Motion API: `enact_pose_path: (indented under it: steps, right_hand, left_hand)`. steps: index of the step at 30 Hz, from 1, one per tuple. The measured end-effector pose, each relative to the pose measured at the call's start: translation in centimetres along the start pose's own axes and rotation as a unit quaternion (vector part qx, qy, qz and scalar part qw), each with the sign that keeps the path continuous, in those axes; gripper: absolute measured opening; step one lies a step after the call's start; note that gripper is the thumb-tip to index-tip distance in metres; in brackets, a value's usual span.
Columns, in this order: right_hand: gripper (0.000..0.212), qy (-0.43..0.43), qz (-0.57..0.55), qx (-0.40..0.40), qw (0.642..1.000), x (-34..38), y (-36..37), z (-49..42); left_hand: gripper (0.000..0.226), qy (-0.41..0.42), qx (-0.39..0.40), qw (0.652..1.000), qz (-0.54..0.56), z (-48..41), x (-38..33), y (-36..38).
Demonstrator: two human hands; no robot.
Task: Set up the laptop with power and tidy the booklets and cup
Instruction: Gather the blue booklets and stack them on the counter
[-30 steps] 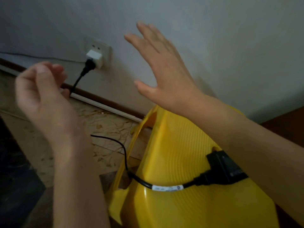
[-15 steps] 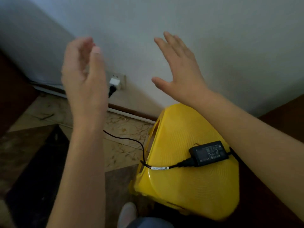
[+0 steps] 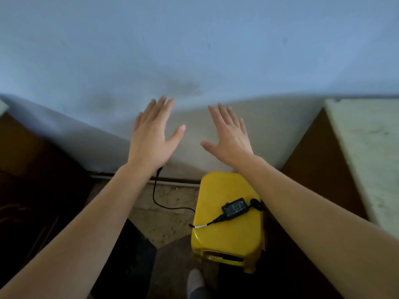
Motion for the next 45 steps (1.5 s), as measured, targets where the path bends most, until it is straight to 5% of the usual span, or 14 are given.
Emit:
enact_pose_path:
  steps: [13, 21, 29, 35, 45]
  right_hand:
    - [0.088, -0.038, -0.012, -0.047, 0.998, 7.9, -19.2, 11.1]
    - [0.086, 0.053, -0.003, -0.078, 0.995, 4.2, -23.6, 28.1]
    - [0.081, 0.217, 0.025, -0.080, 0.973, -4.4, -25.0, 50.2]
    - [0.081, 0.288, 0.081, -0.010, 0.954, -12.9, -26.6, 60.6]
    - [0.076, 0.147, 0.103, 0.163, 0.970, -19.9, -23.9, 59.4]
  left_hand:
    - [0.063, 0.027, 0.054, 0.998, -0.014, 4.6, -10.6, -14.7]
    - [0.066, 0.081, 0.086, 0.987, 0.108, 15.6, -19.0, -12.1]
    - [0.067, 0.142, 0.234, 0.939, 0.208, 32.9, -32.8, -4.8]
    - [0.072, 0.167, 0.313, 0.903, 0.242, 41.4, -41.0, -2.0]
    - [0.067, -0.017, 0.311, 0.929, 0.201, 45.6, -43.6, 2.1]
Point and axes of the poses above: each hand's wrist, its own z-axis away from the middle knuckle, its own y-axis out of the palm, x = y × z, the point moved 10 cm from there along -z, towards the middle knuckle, and after that the axes turned 4 degrees about y, right-handed, at the moved point
